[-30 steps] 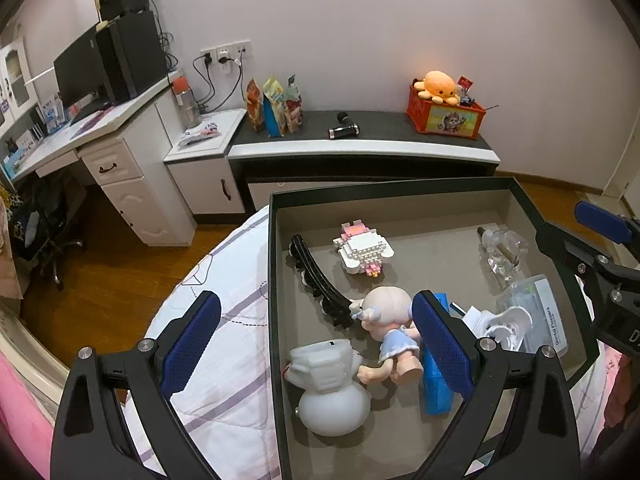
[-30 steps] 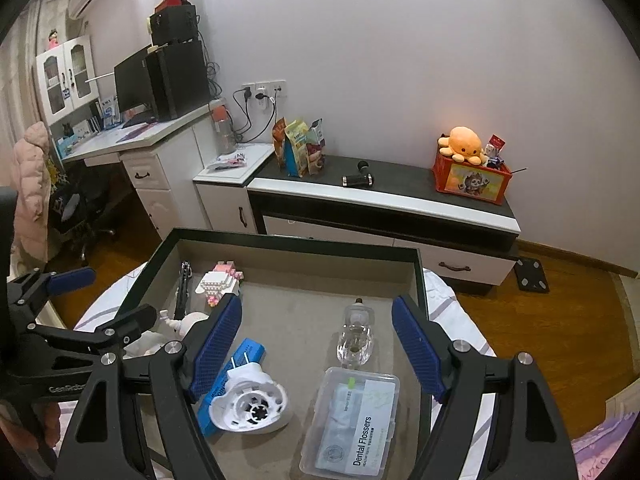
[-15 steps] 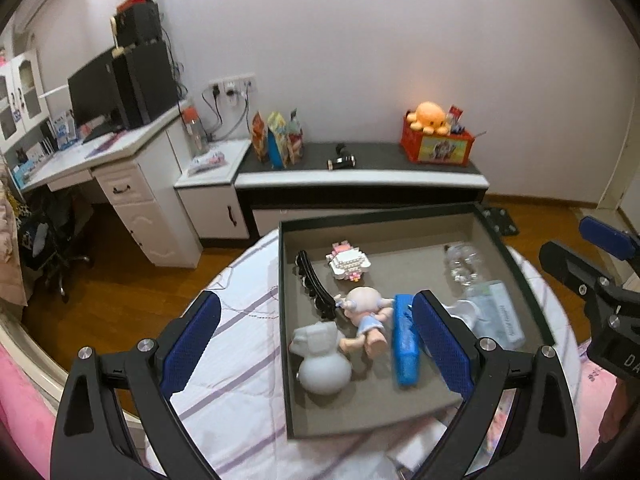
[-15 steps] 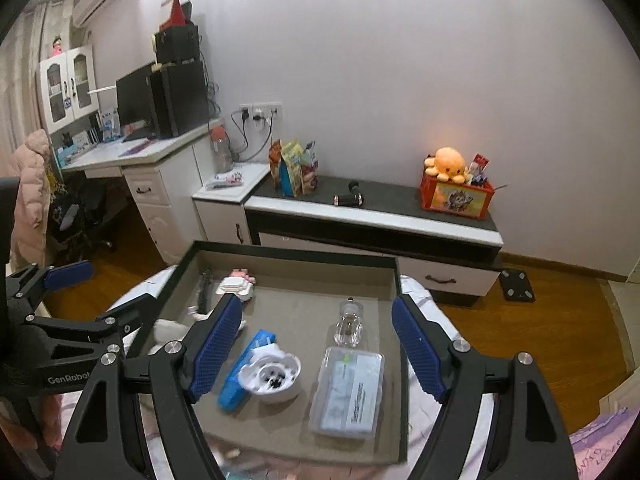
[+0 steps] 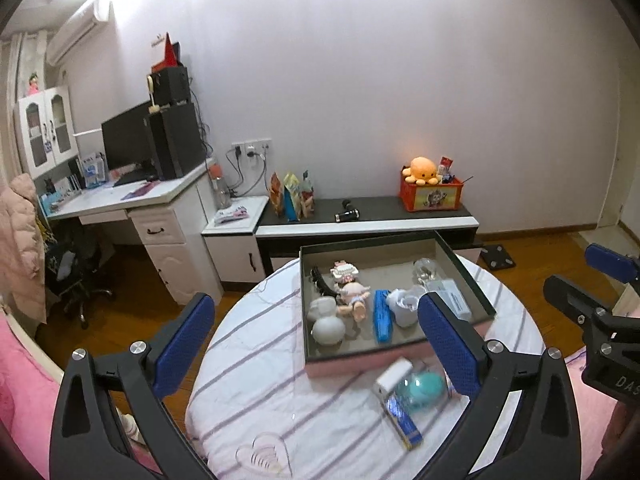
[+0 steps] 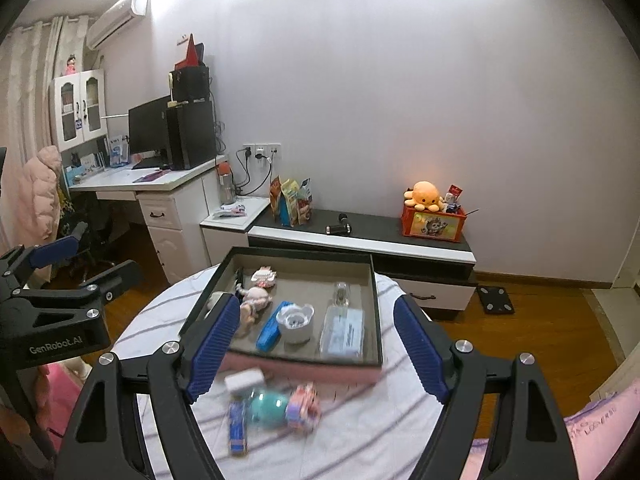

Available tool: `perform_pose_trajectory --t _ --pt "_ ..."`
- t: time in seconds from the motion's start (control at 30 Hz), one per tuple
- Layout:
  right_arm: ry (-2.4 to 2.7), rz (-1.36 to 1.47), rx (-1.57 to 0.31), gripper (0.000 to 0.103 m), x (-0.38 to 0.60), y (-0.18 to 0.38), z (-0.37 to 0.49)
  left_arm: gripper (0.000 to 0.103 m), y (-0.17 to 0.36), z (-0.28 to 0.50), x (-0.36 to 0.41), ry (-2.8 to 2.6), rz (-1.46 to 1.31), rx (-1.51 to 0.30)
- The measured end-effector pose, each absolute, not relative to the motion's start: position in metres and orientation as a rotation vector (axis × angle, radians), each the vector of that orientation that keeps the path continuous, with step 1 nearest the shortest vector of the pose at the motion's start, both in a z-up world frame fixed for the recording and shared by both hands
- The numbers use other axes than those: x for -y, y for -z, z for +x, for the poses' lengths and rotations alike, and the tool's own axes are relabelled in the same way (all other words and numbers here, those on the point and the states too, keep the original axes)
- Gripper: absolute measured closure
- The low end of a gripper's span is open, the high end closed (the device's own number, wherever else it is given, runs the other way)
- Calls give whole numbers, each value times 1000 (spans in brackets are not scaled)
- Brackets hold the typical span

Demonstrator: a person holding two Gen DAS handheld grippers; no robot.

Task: Organize rigid objects
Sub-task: 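Withdraw both tools from the pink box back over the bed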

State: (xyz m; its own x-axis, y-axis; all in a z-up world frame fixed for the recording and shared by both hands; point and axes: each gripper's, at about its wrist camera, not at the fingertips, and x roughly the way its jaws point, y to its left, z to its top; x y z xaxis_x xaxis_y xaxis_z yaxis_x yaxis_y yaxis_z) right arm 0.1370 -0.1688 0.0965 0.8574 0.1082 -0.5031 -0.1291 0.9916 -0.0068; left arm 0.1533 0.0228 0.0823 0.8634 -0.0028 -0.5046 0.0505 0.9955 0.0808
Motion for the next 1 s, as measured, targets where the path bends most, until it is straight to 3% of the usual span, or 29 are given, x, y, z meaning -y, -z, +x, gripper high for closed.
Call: perform_pose_trajectory --t 0.4,0.67,1.0 --pt "-106 -38 -514 21 168 -75 53 0 -53 81 -19 10 97 -523" --pt "-50 -30 -559 21 171 -52 37 0 -21 73 -17 20 89 -613" --pt "-42 -8 -585 21 178 -45 36 0 -18 76 -14 21 103 -630"
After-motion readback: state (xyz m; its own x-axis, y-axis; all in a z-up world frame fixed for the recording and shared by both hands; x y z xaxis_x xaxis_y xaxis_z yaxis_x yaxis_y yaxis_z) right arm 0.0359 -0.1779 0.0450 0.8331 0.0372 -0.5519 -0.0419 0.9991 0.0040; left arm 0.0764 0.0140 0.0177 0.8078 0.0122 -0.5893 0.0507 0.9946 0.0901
